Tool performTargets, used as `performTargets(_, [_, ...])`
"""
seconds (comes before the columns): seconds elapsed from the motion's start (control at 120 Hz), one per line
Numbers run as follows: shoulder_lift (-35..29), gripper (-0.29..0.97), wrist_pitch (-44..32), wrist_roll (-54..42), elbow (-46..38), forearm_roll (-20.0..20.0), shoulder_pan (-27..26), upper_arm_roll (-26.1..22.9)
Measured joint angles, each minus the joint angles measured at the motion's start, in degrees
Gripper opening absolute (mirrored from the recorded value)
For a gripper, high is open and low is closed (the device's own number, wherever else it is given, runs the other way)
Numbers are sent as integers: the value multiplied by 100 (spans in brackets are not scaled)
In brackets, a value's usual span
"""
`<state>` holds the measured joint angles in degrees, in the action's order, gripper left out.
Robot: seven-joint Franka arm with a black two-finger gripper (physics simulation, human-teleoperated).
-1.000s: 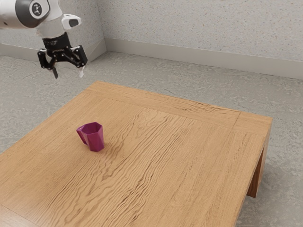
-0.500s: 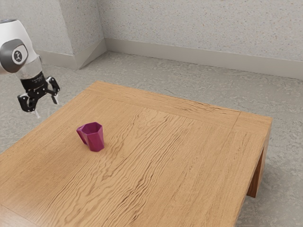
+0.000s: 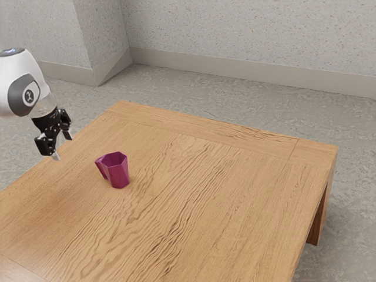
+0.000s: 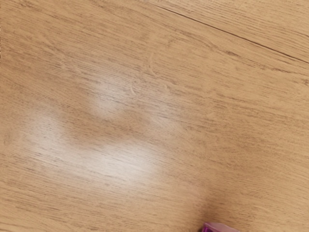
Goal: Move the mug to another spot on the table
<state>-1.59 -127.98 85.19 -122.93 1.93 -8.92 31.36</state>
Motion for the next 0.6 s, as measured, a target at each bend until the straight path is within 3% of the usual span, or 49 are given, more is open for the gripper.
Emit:
performTargets(0.117, [118, 66, -143, 104, 60, 13, 118, 31])
performTargets(0.6, [1367, 66, 410, -685, 923, 1027, 88, 49])
